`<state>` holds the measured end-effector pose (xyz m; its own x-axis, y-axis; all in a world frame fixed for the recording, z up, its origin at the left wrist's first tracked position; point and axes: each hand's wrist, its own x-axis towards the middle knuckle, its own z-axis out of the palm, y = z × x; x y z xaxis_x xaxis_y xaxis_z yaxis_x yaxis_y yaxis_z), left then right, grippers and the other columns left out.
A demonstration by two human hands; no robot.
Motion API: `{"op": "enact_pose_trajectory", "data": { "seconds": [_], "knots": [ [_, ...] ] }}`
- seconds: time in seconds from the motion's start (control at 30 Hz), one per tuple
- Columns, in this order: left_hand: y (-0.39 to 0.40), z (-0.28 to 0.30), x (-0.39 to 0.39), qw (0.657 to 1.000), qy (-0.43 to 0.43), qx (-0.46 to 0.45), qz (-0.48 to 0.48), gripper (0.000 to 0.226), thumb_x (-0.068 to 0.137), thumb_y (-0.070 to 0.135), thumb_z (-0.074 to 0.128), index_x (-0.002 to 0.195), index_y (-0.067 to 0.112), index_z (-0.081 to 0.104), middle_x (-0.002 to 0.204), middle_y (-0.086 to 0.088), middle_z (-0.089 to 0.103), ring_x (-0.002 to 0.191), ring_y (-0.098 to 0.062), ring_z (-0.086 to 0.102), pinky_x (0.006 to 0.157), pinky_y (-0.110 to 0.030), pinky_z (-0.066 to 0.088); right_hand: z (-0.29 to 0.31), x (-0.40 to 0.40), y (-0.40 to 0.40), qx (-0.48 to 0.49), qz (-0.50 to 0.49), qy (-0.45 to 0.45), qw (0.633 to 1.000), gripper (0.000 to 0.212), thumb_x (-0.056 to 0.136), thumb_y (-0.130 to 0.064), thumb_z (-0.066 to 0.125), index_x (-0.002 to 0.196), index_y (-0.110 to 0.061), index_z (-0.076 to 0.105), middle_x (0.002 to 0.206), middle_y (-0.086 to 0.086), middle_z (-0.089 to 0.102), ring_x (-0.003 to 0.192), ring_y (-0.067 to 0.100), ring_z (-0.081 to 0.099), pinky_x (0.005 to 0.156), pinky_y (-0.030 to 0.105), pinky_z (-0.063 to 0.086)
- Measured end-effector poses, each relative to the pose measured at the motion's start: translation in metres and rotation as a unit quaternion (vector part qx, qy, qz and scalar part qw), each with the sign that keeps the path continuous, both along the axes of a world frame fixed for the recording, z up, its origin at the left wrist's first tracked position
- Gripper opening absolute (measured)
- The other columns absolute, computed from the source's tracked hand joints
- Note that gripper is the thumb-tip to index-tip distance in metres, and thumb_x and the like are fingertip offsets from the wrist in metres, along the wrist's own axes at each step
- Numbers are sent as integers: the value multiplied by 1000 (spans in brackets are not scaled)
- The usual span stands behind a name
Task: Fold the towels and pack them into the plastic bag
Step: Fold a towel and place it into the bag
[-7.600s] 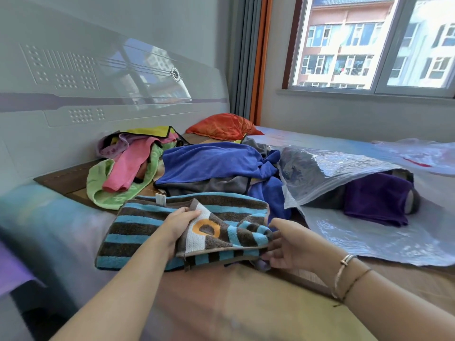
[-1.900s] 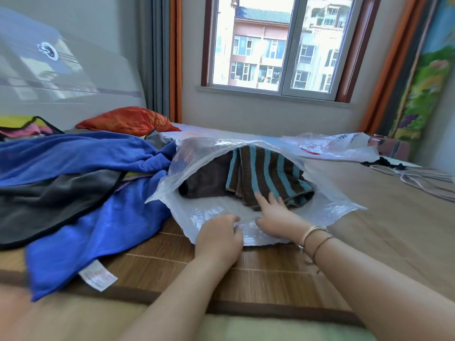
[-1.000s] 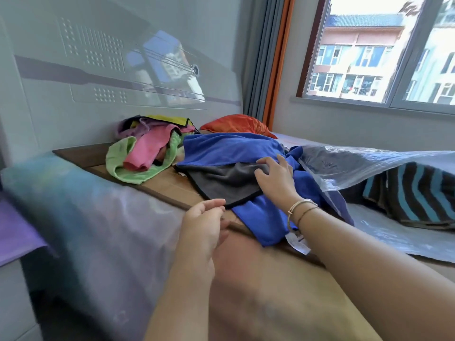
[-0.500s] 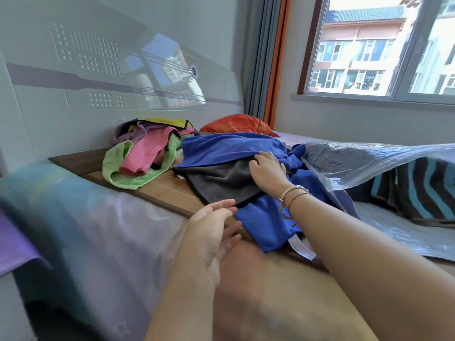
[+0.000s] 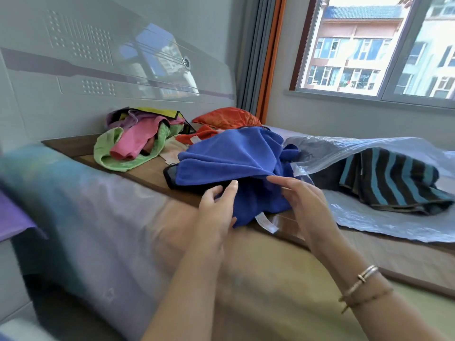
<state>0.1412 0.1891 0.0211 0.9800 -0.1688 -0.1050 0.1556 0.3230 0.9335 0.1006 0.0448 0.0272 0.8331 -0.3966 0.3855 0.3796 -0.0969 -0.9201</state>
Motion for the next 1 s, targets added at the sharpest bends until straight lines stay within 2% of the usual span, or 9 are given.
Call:
{"op": "enact_pose_trajectory", "data": {
  "seconds": [0.07, 0.2, 0.47, 0.6, 0.67, 0.77, 0.87, 0.93, 1.0],
  "knots": [
    [-2, -3, -8, 998, -42, 27, 25, 58, 88, 40, 64, 138, 23, 40, 125, -2, 55, 111, -20, 58, 94, -36, 50, -16, -26, -15, -30, -17, 14, 999, 30, 95, -5, 47, 96, -12, 76, 103, 5, 74, 106, 15, 65, 94, 30, 46],
    [-1, -12, -27, 952, -198, 175, 156, 59, 84, 33, 70, 134, 24, 41, 129, -3, 43, 110, -20, 53, 99, -35, 44, -23, -56, -39, -90, -107, 56, 989, 29, 91, 0, 56, 83, -20, 74, 88, -5, 73, 88, 7, 64, 84, 24, 44],
    [-7, -30, -45, 720, -392, 570, 54, 49, 78, 56, 66, 124, 45, 51, 157, 13, 11, 140, -25, 13, 117, -38, 14, -16, -108, -65, -111, -174, 64, 976, 23, 84, 7, 55, 89, -15, 59, 82, 9, 60, 78, 22, 56, 68, 29, 43],
    [-8, -33, -47, 731, -414, 539, 57, 7, 89, 31, 60, 94, 34, 57, 135, 17, 49, 146, -19, 8, 118, -43, 4, -21, -122, -75, -259, -204, 92, 940, 22, 77, 6, 58, 79, -15, 61, 79, 6, 63, 73, 10, 54, 62, 15, 39],
    [-11, -33, -50, 740, -426, 519, 47, 10, 92, 23, 57, 88, 31, 52, 109, 18, 60, 146, -14, 14, 118, -42, 1, -23, -127, -76, -337, -236, 86, 907, 21, 75, 5, 60, 76, -16, 58, 79, 2, 60, 76, 5, 51, 62, 11, 37],
    [-21, -32, -57, 741, -474, 475, 24, 11, 95, 19, 51, 89, 26, 44, 87, 13, 60, 113, -13, 54, 116, -43, 14, -22, -134, -85, -360, -274, 89, 887, 21, 75, 2, 61, 75, -18, 56, 80, 0, 57, 77, 7, 50, 62, 13, 35],
    [-34, -31, -68, 796, -477, 372, -18, 12, 96, 19, 51, 89, 24, 43, 61, 12, 53, 61, -10, 51, 76, -32, 45, -25, -139, -98, -373, -316, 109, 866, 23, 73, -1, 65, 80, -22, 59, 85, -1, 54, 82, 19, 50, 71, 27, 38],
    [-42, -26, -80, 836, -445, 314, -67, 12, 97, 19, 52, 88, 24, 45, 52, 14, 49, 51, -6, 45, 52, -21, 33, -29, -143, -104, -392, -341, 133, 844, 27, 72, -4, 69, 89, -24, 64, 93, 1, 51, 92, 24, 48, 78, 30, 34],
    [-47, -23, -92, 857, -414, 278, -132, 12, 96, 21, 54, 86, 24, 48, 49, 11, 46, 47, -5, 38, 48, -18, 27, -32, -147, -109, -374, -354, 165, 841, 32, 73, -5, 67, 100, -20, 63, 102, 6, 49, 96, 27, 47, 81, 29, 32]
  ]
}}
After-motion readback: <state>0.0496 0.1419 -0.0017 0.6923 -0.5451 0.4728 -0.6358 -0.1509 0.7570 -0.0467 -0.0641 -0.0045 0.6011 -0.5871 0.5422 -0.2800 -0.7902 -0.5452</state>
